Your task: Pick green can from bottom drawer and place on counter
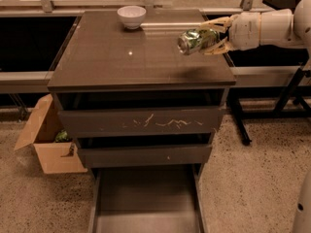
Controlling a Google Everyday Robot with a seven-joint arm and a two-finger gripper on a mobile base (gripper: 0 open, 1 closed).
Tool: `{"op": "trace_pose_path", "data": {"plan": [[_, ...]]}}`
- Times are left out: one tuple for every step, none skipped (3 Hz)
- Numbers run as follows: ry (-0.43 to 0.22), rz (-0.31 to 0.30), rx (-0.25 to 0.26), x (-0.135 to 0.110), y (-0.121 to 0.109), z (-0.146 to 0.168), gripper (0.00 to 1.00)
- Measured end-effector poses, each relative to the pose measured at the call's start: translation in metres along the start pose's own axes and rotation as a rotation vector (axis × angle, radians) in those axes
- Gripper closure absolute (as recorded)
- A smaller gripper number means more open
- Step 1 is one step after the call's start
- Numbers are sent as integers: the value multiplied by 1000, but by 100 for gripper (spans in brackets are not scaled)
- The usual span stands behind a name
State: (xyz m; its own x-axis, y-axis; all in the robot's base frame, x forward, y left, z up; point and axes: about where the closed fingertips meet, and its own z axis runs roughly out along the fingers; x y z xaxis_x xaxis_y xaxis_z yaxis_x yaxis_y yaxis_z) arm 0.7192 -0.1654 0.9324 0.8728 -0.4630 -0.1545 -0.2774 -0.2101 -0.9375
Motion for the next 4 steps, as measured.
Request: {"op": "trace_pose_path", "data": {"plan": [[-6,67,51,11,-14,17,100],[2,201,63,19,-24,36,100],[3,374,24,22,-15,54,100],[-14,512,-26,22,-1,71,100]]}}
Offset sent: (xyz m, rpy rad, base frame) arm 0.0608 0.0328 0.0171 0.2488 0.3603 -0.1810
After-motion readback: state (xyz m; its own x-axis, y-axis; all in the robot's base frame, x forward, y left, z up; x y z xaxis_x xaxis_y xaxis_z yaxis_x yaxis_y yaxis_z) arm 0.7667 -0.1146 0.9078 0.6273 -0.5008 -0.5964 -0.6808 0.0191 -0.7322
